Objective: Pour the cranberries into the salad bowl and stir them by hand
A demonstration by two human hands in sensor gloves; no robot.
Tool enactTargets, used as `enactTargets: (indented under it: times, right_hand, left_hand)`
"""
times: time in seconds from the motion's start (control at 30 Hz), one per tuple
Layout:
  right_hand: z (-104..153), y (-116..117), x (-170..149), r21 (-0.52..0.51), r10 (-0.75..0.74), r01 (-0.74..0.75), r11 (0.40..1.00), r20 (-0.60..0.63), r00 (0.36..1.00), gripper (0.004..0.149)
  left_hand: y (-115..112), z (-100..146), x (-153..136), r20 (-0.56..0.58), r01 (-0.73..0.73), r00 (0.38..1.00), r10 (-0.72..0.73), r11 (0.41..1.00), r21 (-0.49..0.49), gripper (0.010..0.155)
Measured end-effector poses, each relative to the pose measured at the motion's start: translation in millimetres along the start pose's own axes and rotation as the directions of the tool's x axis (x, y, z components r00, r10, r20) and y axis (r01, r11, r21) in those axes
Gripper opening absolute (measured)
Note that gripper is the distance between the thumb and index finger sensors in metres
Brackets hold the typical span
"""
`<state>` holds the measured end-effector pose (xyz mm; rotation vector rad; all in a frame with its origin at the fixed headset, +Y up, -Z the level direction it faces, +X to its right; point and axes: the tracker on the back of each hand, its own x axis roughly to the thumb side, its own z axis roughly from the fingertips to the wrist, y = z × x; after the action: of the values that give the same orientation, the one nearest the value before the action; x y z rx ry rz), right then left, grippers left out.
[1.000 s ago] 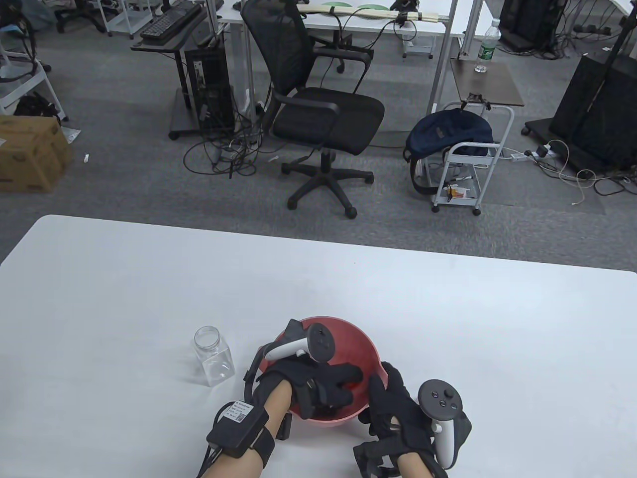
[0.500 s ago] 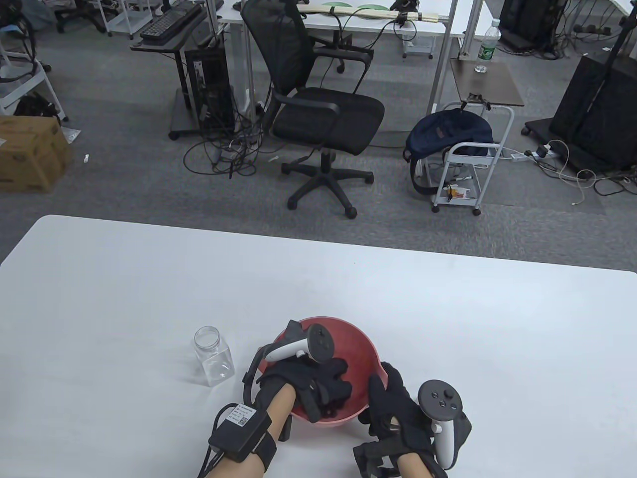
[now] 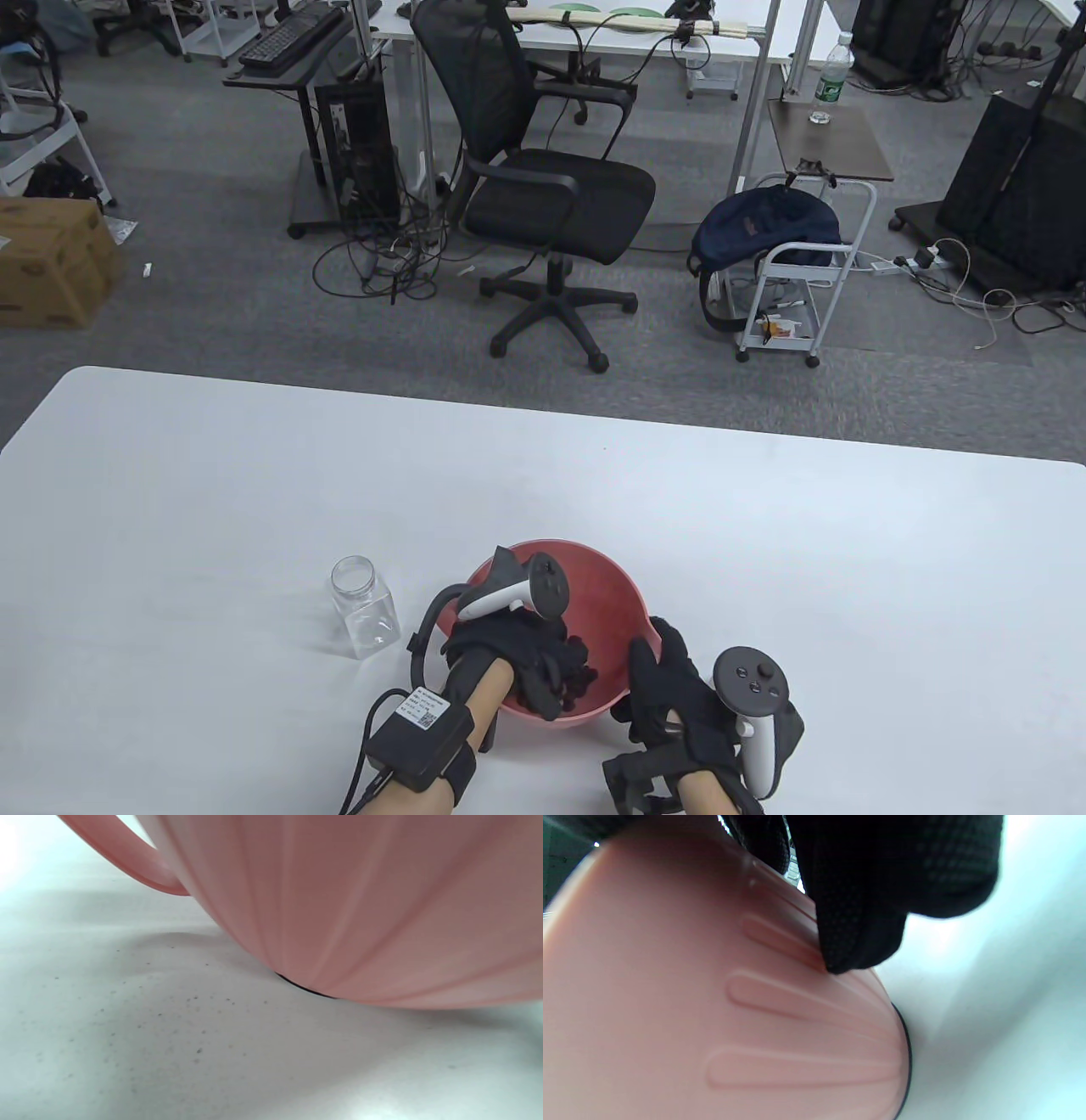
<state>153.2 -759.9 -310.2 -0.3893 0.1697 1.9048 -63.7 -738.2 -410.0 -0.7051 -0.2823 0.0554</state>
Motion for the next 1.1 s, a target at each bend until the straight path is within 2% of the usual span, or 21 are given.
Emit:
enactTargets:
  times: [0.2,0.37,0.57,1.1]
  right_hand:
    - [0.0,0.1,0.0,-0.001,0.002,-0.002,1.000,0.003,1.000,0.064]
    - [-0.2,0.1,0.0,-0.001,0.003,-0.003,1.000,0.003,1.000,0.064]
    - [-0.5,0.2,0.2,-0.002,0.007,-0.007,1.000,0.007,1.000,0.064]
    - [-0.6,0.1,0.1,-0.002,0.004,-0.004,1.000,0.002,1.000,0.064]
  left_hand:
    - [-0.9,0.1,0.8,0.004,0.003,1.000,-0.002,1.000,-0.021,0.061]
    - [-2.7,-2.3,1.6,0.059,-0.023,0.998,0.027,0.998,-0.064,0.057]
    - [-2.3,-1.6,2.6,0.055,-0.001,0.998,0.005,0.998,-0.062,0.053]
    - [-1.4,-2.1,5.4,0.101,0.000,0.995,0.006,0.998,-0.057,0.057]
